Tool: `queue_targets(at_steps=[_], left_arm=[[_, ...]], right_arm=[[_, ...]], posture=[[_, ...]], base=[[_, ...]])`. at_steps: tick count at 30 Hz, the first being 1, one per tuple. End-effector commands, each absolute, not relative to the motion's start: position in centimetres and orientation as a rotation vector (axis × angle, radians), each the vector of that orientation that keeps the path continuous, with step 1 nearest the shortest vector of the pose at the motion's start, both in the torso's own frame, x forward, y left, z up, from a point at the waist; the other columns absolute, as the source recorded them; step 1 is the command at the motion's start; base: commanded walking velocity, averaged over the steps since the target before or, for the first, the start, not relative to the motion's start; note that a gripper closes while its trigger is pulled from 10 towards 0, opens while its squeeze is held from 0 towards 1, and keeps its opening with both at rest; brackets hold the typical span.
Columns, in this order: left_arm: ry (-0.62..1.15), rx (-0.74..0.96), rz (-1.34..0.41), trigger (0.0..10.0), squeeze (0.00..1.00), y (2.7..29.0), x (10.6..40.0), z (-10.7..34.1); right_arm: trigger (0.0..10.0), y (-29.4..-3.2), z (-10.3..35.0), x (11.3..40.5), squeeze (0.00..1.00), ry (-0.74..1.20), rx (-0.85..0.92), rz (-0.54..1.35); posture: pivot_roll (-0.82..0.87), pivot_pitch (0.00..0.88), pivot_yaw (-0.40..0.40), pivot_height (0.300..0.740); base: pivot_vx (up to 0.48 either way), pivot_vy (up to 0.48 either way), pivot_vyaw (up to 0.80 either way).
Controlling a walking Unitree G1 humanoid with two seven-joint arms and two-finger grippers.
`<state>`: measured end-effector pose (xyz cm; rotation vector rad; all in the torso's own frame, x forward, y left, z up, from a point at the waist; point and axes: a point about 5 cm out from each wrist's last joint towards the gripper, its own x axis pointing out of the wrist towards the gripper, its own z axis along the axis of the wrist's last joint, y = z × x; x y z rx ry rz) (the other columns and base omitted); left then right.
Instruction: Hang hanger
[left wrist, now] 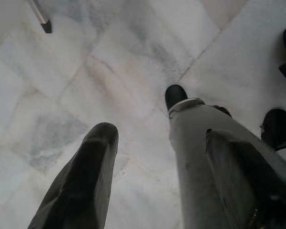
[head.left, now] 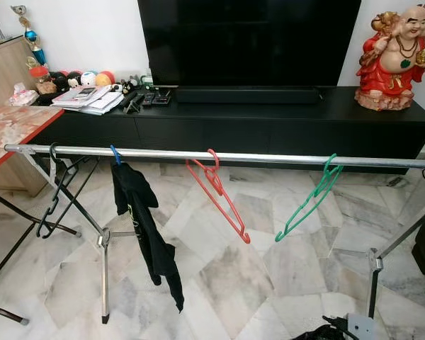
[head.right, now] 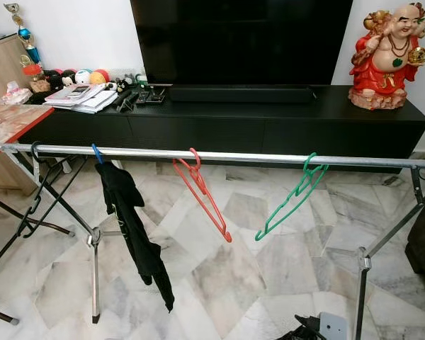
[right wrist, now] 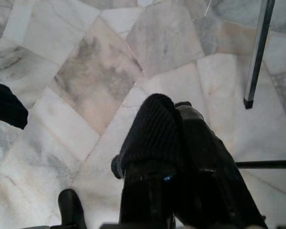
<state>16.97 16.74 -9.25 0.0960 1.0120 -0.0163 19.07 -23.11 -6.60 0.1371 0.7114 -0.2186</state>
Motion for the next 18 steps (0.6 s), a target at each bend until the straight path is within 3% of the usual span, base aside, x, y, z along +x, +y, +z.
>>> queue_targets(at_steps=[1,11,18], left_arm=[[1.038,0.097,-0.006,10.0,0.00,16.6,16.7,-9.4],[1.028,0.078,0.006,10.0,0.00,16.4,17.0,-9.3],[1.032,0.098,0.036,10.0,0.00,20.0,16.7,-9.1]], right_arm=[[10.0,-22.9,-6.4,19.5,0.00,0.688,0.132,-0.201],[10.0,-22.4,-6.9,18.7,0.00,0.720,0.132,-0.178],[10.0,-23.6,-3.9,22.0,0.00,0.471,0.141,-0.186]], posture=[[-0.09,0.000,0.027,0.740],[-0.09,0.000,0.030,0.740],[-0.10,0.000,0.033,0.740]], base=[[0.000,0.000,0.00],[0.000,0.000,0.00],[0.000,0.000,0.00]])
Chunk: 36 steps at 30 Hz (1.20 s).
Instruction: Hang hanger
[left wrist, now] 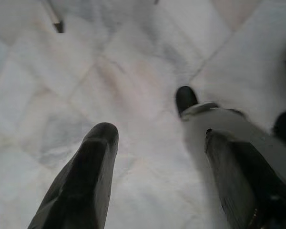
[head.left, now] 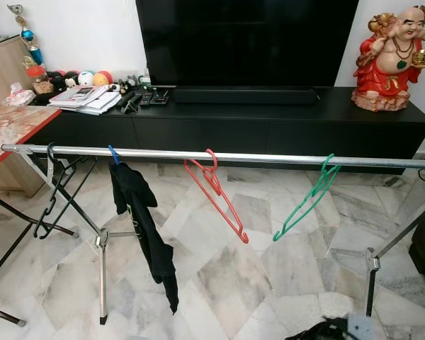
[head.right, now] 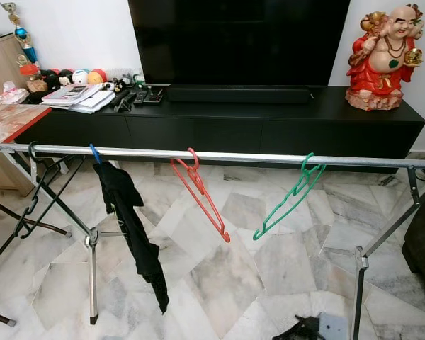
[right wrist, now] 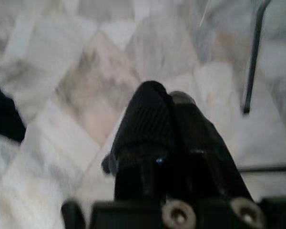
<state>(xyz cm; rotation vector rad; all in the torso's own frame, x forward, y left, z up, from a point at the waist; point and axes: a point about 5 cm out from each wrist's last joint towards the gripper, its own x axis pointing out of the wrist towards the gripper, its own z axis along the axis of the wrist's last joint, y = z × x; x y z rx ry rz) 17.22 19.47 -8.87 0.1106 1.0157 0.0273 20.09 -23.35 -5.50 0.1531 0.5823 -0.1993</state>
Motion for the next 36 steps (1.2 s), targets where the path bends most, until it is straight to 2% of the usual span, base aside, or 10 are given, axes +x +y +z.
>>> queue_targets(at_steps=[1,3,5,6,12,19,20,22,36], left_arm=[[1.034,0.104,0.044,10.0,0.00,20.9,16.6,-8.9],[1.037,0.112,0.052,10.0,0.00,21.9,16.5,-8.8],[1.038,0.115,0.052,10.0,0.00,22.1,16.4,-8.7],[1.038,0.119,0.051,10.0,0.00,22.2,16.5,-8.7],[1.021,0.124,0.042,10.0,0.00,21.4,17.7,-8.4],[1.003,0.123,0.018,10.0,0.00,19.6,18.9,-8.1],[1.013,0.137,-0.005,10.0,0.00,18.5,18.2,-8.6],[1.032,0.151,-0.021,10.0,0.00,17.8,16.9,-9.2],[1.071,0.165,-0.007,10.0,0.00,18.8,14.1,-10.2]], right_arm=[[10.0,-23.8,-3.0,22.8,0.00,0.410,0.132,-0.182],[10.0,-24.3,-1.5,23.8,0.00,0.296,0.142,-0.193],[10.0,-24.4,-1.2,24.0,0.00,0.268,0.143,-0.195],[10.0,-24.5,0.0,24.4,0.00,0.182,0.139,-0.192],[10.0,-23.9,3.1,24.8,0.00,-0.005,0.143,-0.166],[10.0,-23.1,3.9,24.8,0.00,-0.035,0.140,-0.147],[10.0,-22.9,4.0,24.9,0.00,-0.029,0.143,-0.142],[10.0,-22.7,4.2,24.9,0.00,-0.022,0.145,-0.137],[10.0,-23.4,3.9,24.8,0.00,0.022,0.139,-0.163]], posture=[[-0.10,0.000,0.031,0.740],[-0.10,0.000,0.029,0.740],[-0.11,0.000,0.027,0.740],[-0.10,0.000,0.025,0.740],[-0.12,0.000,0.028,0.740],[-0.11,0.000,0.025,0.740],[-0.11,0.000,0.025,0.740],[-0.11,0.000,0.025,0.740],[-0.11,0.000,0.026,0.740]], base=[[0.000,0.000,0.00],[0.000,0.000,0.00],[0.000,0.000,0.00],[0.000,0.000,0.00],[0.000,0.000,0.00],[0.000,0.000,0.00],[0.000,0.000,0.00],[0.000,0.000,0.00],[0.000,-0.444,0.00]])
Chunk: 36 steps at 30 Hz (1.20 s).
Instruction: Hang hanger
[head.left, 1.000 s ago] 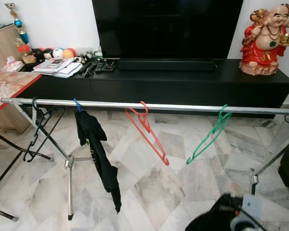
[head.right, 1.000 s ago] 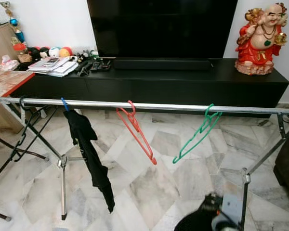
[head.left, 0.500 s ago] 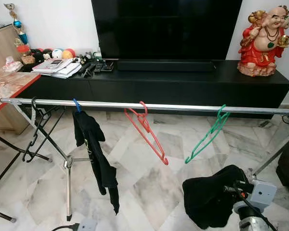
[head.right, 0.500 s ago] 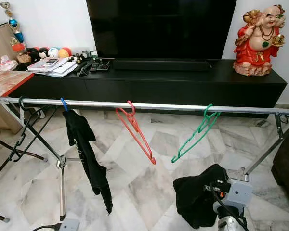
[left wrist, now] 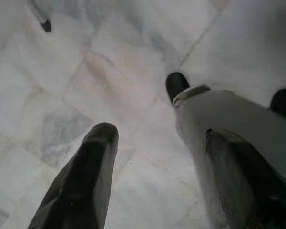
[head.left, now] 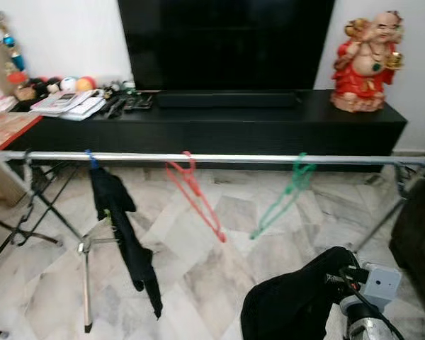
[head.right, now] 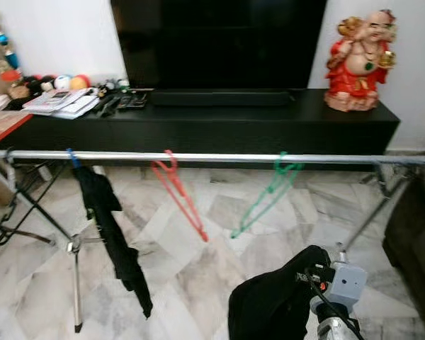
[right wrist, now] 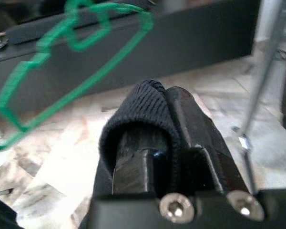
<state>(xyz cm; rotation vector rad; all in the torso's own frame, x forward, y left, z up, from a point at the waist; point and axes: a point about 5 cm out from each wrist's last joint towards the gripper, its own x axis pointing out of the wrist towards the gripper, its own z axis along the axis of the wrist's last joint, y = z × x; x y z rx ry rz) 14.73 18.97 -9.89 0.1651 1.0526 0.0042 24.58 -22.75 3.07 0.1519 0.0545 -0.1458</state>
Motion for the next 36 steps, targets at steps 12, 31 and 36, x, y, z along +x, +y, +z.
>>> queue_targets(at_steps=[12,31,36], left_arm=[[0.977,0.165,0.023,10.0,0.00,19.4,16.9,-8.9],[0.129,0.130,0.082,10.0,0.00,19.4,27.9,3.3],[0.065,0.095,0.063,10.0,0.00,18.1,27.5,4.2]], right_arm=[[10.0,-23.5,3.3,24.7,0.00,0.057,0.147,-0.174],[10.0,-22.6,3.3,26.3,0.00,0.068,0.177,-0.128],[10.0,-22.5,3.4,26.5,0.00,0.068,0.175,-0.115]], posture=[[-0.10,0.000,0.021,0.740],[-0.09,0.000,0.037,0.740],[-0.08,0.000,0.037,0.740]], base=[[0.000,-0.147,0.00],[0.000,0.000,0.00],[0.000,0.000,0.00]])
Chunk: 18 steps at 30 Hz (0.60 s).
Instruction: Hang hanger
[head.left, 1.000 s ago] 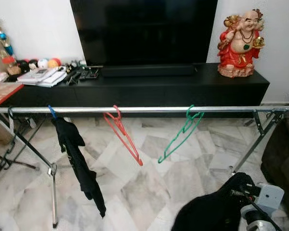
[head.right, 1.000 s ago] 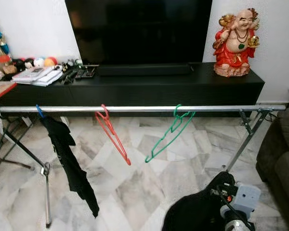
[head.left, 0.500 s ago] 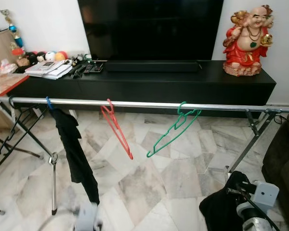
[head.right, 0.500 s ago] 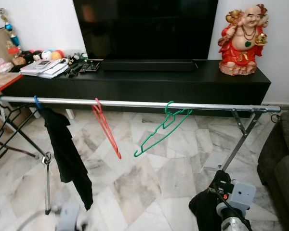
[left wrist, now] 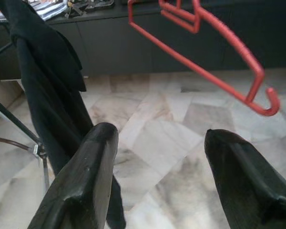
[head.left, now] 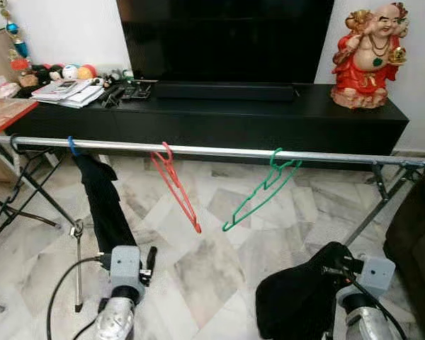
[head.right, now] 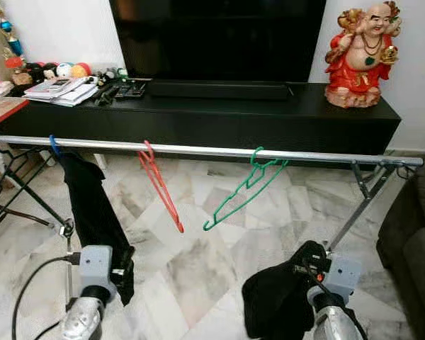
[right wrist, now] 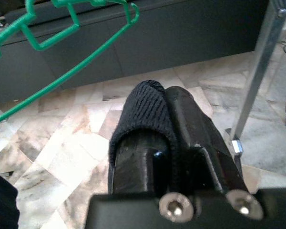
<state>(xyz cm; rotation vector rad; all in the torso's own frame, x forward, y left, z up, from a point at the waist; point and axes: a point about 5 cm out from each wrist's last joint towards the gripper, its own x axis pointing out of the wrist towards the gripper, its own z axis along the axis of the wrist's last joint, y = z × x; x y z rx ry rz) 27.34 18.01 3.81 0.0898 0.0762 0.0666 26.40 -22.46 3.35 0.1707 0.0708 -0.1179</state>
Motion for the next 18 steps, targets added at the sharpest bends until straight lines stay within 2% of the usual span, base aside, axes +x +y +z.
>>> queue_targets(at_steps=[1,8,18], left_arm=[[0.057,0.083,0.066,10.0,0.00,17.8,27.6,4.3],[0.042,0.061,0.042,10.0,0.00,16.5,28.3,5.9],[0.040,0.058,0.042,10.0,0.00,16.6,28.6,6.6]], right_arm=[[10.0,-22.5,3.4,26.6,0.00,0.070,0.175,-0.112],[10.0,-22.4,3.2,26.7,0.00,0.083,0.178,-0.105],[10.0,-22.0,2.8,26.6,0.00,0.096,0.179,-0.094]], posture=[[-0.08,0.000,0.036,0.740],[-0.08,0.000,0.042,0.740],[-0.08,0.002,0.043,0.740]], base=[[0.266,0.000,0.00],[0.292,0.000,0.00],[0.310,0.000,0.00]])
